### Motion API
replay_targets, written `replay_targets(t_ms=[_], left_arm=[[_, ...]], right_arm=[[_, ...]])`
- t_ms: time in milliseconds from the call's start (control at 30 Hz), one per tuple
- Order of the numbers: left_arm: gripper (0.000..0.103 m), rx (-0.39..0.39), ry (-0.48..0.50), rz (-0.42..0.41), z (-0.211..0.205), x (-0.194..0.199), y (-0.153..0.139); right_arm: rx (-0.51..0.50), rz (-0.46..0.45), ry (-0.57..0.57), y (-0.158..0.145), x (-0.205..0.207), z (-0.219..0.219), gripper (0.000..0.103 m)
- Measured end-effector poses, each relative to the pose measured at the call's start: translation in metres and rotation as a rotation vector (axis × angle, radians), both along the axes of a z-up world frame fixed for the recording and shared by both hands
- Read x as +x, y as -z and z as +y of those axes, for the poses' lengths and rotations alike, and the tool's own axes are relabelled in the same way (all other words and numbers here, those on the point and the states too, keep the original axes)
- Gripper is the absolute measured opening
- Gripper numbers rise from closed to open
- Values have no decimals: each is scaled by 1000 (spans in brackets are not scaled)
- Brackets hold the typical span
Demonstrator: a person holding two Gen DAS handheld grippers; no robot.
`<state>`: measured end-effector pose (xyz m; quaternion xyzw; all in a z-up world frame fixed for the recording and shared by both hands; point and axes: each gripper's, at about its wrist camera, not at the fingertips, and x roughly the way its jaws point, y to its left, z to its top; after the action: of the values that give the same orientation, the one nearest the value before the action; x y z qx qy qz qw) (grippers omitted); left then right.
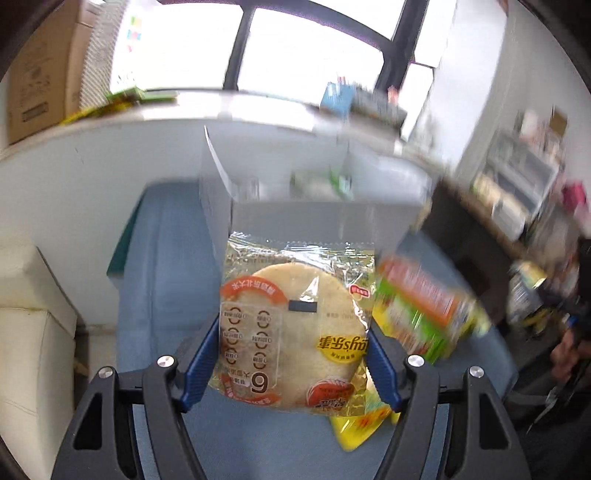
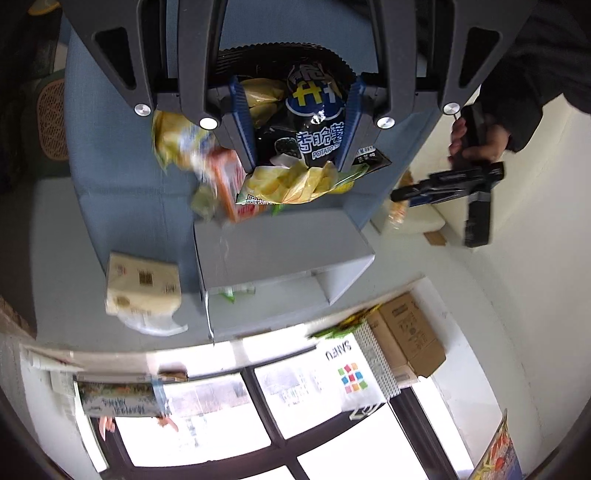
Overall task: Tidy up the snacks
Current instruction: 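Place the chip bag and bread pack into the white box, open both tools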
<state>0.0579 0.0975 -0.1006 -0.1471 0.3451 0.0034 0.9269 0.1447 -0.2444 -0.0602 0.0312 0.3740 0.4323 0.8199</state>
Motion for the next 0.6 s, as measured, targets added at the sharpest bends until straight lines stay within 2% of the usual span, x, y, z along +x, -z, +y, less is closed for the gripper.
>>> replay_targets(t_ms=[133,233,300,433,533,600], left_arm=[[76,1,-50,-121,2,13,-37],[76,67,-80,-143,4,38,-63],[76,82,-64,-173,6,56,-76],[76,76,-81,-167,12,101,-89],[76,135,-84,-138,8,134,-91],[76,144,-76,-119,9,151,-87]], right_arm=[[8,-68,39,-23,26,24,47],[53,-105,53,-42,51,46,47],[53,-146,64,-53,67,66,47],[19,-170,89,-67,104,111,47],[37,-180,89,-71,129,134,47],[20,-154,101,-69,146,146,47]])
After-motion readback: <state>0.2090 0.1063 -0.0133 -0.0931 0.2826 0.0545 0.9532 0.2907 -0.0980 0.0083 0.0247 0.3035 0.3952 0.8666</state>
